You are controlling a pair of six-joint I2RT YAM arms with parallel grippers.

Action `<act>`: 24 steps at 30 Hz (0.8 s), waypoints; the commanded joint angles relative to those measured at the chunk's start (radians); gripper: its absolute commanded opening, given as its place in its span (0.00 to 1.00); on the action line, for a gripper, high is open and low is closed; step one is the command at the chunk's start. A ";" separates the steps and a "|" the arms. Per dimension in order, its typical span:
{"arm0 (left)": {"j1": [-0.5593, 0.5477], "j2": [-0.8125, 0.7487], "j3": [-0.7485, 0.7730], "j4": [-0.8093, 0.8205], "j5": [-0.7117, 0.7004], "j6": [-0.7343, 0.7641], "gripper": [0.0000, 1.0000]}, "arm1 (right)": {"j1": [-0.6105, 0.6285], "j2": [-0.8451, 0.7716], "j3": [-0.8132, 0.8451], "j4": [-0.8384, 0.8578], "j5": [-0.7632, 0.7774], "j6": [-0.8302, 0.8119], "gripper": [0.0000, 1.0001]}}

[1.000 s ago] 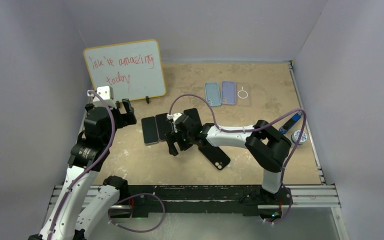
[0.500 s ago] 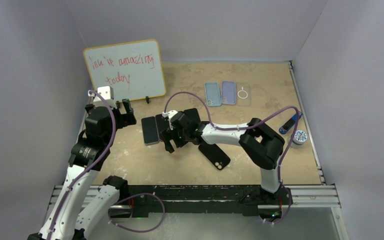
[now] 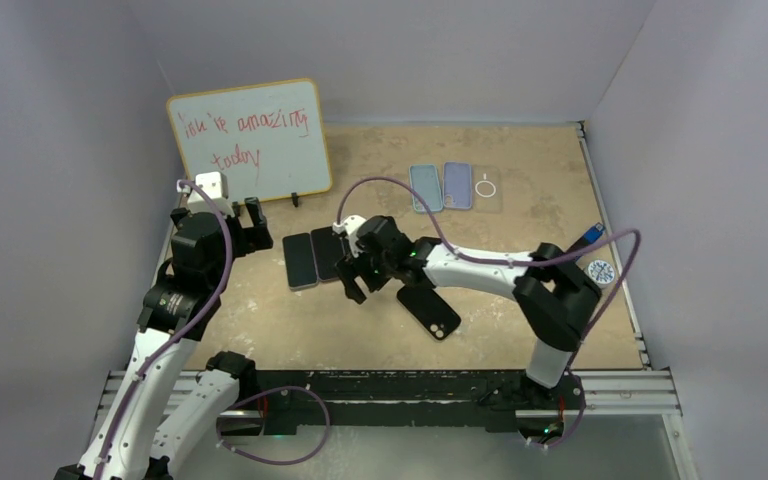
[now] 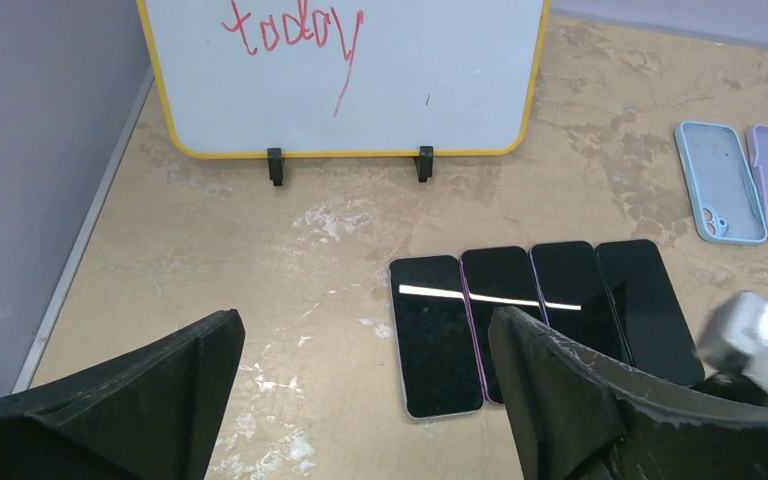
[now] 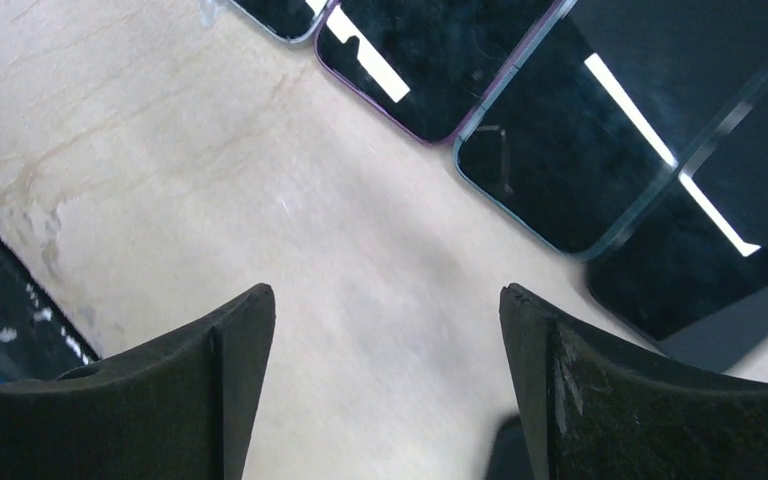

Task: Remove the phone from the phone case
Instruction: Adjust the phone at the center of the board, then pick up the phone case from the center of the board.

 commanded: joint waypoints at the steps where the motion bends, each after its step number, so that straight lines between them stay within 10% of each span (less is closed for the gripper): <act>1: -0.004 -0.006 0.004 0.013 -0.014 -0.011 0.99 | -0.041 -0.161 -0.069 -0.122 0.021 -0.071 0.81; 10: -0.004 -0.002 0.003 0.013 -0.009 -0.012 0.99 | -0.071 -0.262 -0.189 -0.288 0.063 -0.083 0.51; 24: -0.005 0.002 0.003 0.015 -0.005 -0.012 0.99 | -0.074 -0.208 -0.202 -0.319 0.081 -0.078 0.30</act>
